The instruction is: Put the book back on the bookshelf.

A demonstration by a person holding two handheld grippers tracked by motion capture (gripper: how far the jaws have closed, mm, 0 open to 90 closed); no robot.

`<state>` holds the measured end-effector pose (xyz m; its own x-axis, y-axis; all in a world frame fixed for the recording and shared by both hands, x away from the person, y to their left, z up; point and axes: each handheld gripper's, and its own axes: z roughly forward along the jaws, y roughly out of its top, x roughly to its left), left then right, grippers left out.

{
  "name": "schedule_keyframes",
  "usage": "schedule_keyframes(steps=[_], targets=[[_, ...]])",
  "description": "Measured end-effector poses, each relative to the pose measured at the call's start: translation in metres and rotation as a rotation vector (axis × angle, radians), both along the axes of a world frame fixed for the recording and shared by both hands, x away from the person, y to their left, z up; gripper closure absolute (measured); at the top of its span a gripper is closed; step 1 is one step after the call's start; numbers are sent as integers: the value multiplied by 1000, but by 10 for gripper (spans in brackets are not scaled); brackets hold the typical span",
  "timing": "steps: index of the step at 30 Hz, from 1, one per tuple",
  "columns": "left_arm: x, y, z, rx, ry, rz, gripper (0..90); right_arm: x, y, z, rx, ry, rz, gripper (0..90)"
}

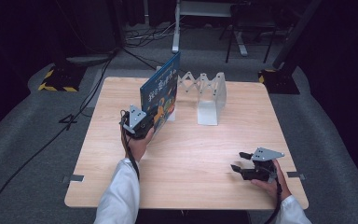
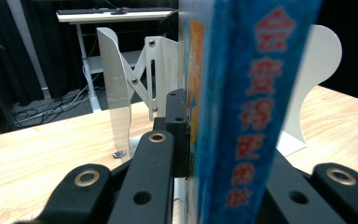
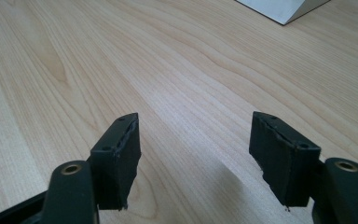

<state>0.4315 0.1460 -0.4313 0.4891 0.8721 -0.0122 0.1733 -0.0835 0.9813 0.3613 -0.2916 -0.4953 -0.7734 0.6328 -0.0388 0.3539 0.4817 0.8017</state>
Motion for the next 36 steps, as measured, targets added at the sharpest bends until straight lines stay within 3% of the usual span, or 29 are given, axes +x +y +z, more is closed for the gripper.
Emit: schedule_keyframes(steps=[2,10,17,21,36], targets=[[4,-2,0,13,0,3,828,0,0,0,4,4,3,335],[16,-5,1,-10,21,21,827,-3,-1,-4,-10,20,12,301],[22,-7,-2,-55,42,85,821,-4,-2,-5,-3,24,4,301],[25,-6,-5,-79,50,136,811,-6,3,-7,-46,8,17,301],[39,-26,-9,-59,43,252,777,-6,4,-8,-55,8,24,304]])
